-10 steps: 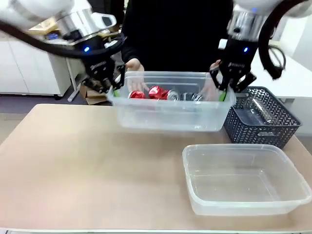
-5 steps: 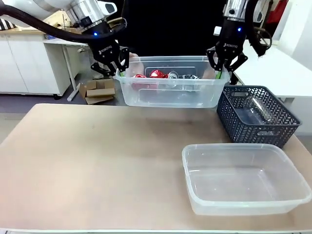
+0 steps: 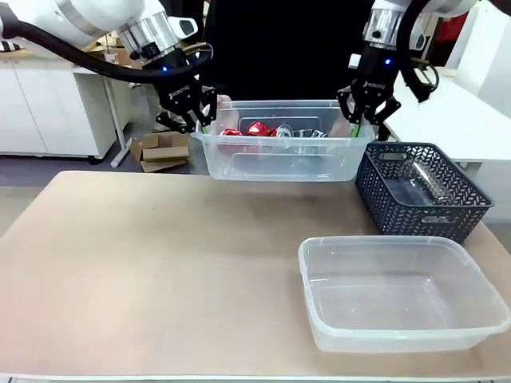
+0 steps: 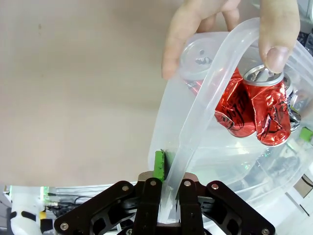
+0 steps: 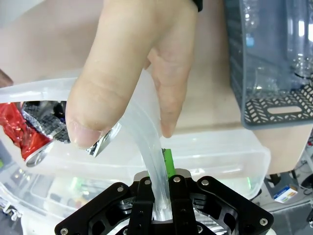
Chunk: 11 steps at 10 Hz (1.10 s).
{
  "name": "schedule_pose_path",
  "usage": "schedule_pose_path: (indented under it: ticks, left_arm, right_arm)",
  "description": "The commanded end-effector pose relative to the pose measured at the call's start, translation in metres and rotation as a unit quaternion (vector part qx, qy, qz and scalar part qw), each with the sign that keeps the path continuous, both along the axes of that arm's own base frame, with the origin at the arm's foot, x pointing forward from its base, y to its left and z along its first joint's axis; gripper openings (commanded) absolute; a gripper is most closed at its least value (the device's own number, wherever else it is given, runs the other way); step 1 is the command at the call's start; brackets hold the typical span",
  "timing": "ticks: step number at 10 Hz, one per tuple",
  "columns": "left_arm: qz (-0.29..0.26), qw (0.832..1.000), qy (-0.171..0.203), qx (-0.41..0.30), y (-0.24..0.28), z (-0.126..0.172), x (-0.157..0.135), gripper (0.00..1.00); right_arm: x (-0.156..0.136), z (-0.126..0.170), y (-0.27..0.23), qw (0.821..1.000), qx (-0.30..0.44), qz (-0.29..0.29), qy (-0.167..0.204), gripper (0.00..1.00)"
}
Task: Sort the waste into each basket.
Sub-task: Offer the picked Organizing box to the human, then release the Organizing box you were holding.
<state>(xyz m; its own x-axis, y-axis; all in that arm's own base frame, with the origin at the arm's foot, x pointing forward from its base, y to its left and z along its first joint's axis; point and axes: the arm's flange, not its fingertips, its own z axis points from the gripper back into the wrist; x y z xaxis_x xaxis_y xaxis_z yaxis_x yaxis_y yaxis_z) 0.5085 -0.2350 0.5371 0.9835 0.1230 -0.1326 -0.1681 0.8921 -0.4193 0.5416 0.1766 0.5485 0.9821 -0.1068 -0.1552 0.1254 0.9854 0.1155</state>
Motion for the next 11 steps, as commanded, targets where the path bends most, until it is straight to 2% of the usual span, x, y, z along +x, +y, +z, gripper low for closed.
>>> schedule_pose_path:
  ticks: [1,8,9,10,11]
  left_arm:
    - [0.007,1.000,-0.003,-0.005,0.004,0.008,0.003,0.05]
    - [0.007,1.000,-0.003,-0.005,0.004,0.008,0.003,0.05]
    - [-0.002,1.000,0.003,0.000,0.001,0.001,0.000,0.50]
    - [-0.004,1.000,0.001,0.010,0.000,0.005,-0.002,0.63]
    - [0.006,1.000,-0.006,0.015,0.001,0.009,-0.004,1.00]
  right_arm:
    - [-0.002,0.003,0.000,1.000,-0.002,0.000,0.004,0.04]
    - [-0.001,0.000,0.001,1.000,0.000,0.001,0.001,0.04]
    - [-0.008,0.003,-0.002,1.000,-0.005,-0.005,-0.015,0.60]
    - [-0.013,0.004,0.000,0.999,-0.021,-0.013,-0.029,0.60]
    - [-0.018,0.008,0.002,0.999,-0.018,-0.002,-0.045,1.00]
